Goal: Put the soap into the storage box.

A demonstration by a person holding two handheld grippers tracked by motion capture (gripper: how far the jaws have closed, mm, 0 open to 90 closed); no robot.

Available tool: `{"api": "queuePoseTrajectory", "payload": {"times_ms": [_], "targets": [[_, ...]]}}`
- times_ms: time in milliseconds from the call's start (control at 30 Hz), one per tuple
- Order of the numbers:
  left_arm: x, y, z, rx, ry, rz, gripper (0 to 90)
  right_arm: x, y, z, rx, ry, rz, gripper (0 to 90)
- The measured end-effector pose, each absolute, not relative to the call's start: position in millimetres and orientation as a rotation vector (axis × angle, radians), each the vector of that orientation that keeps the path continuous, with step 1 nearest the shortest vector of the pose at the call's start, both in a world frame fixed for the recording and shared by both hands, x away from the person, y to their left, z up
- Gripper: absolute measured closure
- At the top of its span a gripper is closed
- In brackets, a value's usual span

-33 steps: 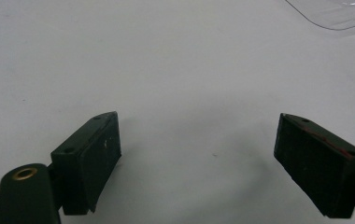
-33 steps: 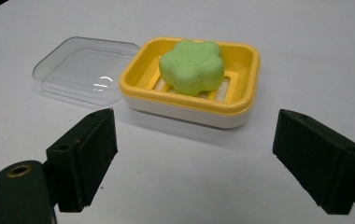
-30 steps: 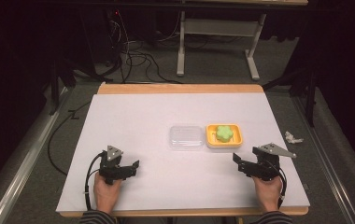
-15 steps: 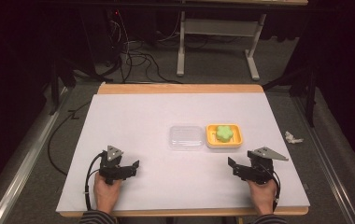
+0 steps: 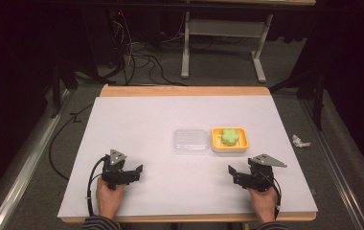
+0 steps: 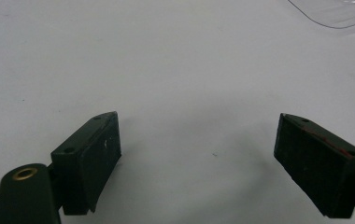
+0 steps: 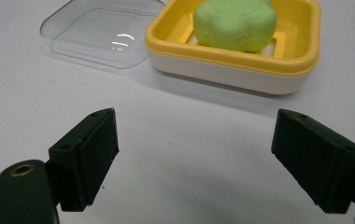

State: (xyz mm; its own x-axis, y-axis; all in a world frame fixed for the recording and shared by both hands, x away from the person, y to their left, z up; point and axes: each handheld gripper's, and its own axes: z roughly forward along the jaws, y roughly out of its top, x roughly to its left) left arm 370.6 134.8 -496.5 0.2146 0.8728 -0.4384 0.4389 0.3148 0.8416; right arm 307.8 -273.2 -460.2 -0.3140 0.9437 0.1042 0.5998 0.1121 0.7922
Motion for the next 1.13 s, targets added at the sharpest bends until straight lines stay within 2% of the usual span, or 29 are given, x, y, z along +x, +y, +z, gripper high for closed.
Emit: {"api": "queuePoseTrajectory", "payload": {"times_ms": [1133], "targets": [[370.7, 134.3, -496.6, 1.302, 1.410, 0.469, 15.4, 307.1, -259.7, -480.6, 1.459, 2.023, 0.995, 15.5]]}}
